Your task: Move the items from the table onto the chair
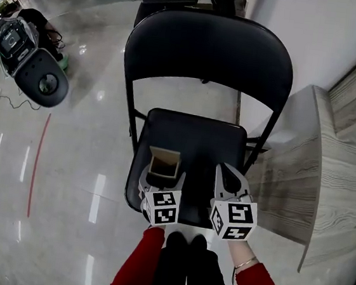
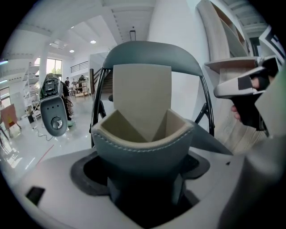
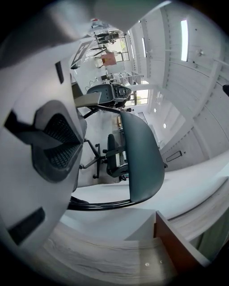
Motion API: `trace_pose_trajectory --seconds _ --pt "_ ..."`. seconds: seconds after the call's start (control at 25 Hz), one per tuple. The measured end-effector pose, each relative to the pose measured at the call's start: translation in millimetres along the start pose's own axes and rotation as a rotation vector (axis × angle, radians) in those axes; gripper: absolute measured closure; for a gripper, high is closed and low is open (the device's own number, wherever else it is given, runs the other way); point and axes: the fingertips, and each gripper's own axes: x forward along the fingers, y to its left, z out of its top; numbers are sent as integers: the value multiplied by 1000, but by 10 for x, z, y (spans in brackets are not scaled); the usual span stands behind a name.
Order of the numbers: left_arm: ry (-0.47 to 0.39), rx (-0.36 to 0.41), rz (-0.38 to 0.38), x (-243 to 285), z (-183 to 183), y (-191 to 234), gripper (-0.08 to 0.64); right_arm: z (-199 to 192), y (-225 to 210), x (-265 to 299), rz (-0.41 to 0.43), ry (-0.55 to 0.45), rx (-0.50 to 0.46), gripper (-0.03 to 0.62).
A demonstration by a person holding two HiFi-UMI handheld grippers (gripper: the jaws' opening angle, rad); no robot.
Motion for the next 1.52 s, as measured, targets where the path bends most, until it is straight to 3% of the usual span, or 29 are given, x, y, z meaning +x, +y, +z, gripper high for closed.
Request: trace_pose_trajectory --seconds 0.28,0.4,0.52,0.6,0.8,1.04,1.24,1.52 --pt "17 -38 -8 -201 78 42 91 122 55 -120 6 -2 28 586" --pt "23 -85 -1 -623 110 71 87 251 83 -272 -2 8 38 586" --pt "18 -77 -14 -1185 335 58 99 474 167 -510 3 33 46 586" --pt "-6 -53 -29 -1537 707 49 178 732 272 -680 20 41 42 586" --pt "-125 -43 -59 -2214 1736 -30 550 1443 579 -1139 65 29 16 586" --pt "-202 -65 -115 -2822 2363 -104 551 2044 993 -1589 147 -49 -43 586" --pt "-304 -50 -137 -3157 2806 -80 552 2353 1086 -1871 167 -115 -61 586" --pt "-432 -23 -191 -3593 3134 -115 552 2641 1134 -2241 197 -189 -76 586"
